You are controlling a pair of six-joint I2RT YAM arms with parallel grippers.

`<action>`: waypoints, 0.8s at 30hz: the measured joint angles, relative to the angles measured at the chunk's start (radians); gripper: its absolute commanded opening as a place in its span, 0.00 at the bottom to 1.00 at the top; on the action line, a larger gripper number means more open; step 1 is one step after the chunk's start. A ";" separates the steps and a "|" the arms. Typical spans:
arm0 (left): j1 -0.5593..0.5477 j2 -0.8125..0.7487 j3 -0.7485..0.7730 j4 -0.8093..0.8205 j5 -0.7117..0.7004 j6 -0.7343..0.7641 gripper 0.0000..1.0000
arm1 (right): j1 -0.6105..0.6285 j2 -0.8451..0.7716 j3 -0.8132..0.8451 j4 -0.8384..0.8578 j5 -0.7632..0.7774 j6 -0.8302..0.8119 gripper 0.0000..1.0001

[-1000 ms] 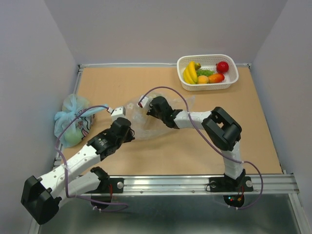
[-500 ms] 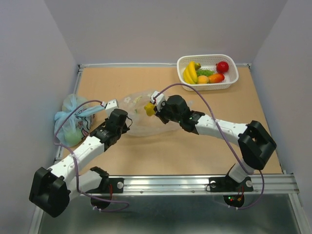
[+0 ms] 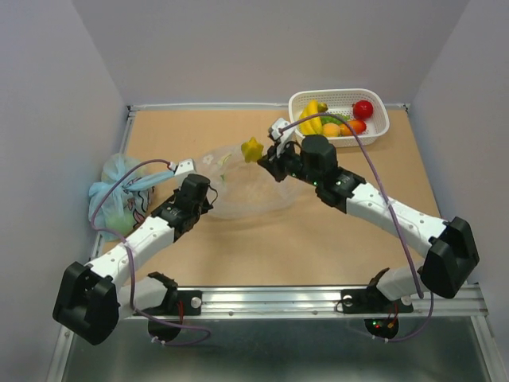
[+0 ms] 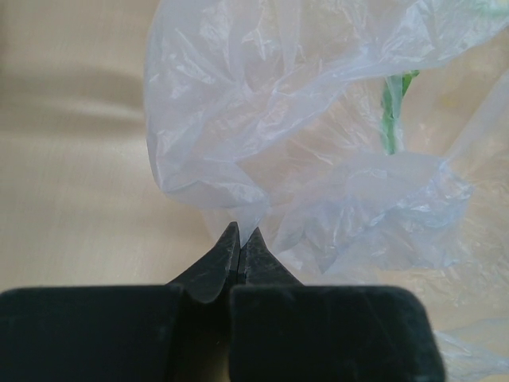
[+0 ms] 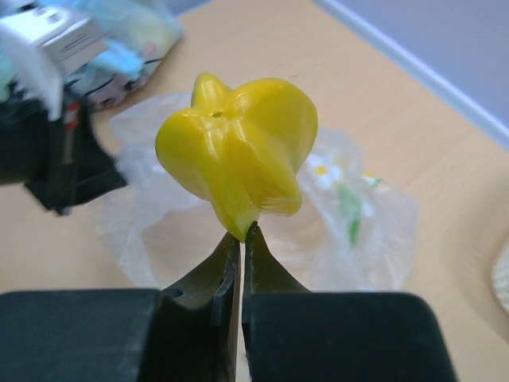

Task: Untie the knot of the plastic bag and take out the fruit

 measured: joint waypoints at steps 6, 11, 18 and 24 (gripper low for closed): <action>0.000 -0.041 0.000 0.004 0.002 0.005 0.00 | -0.209 0.037 0.100 0.004 0.123 0.007 0.00; 0.000 -0.095 0.000 -0.003 0.012 0.004 0.00 | -0.426 0.209 0.219 0.016 0.227 0.037 0.00; 0.004 -0.144 -0.008 -0.021 0.040 0.005 0.00 | -0.611 0.556 0.415 0.011 0.323 0.111 0.03; 0.005 -0.151 -0.008 -0.052 0.084 0.016 0.00 | -0.661 0.753 0.568 -0.008 0.367 0.185 0.69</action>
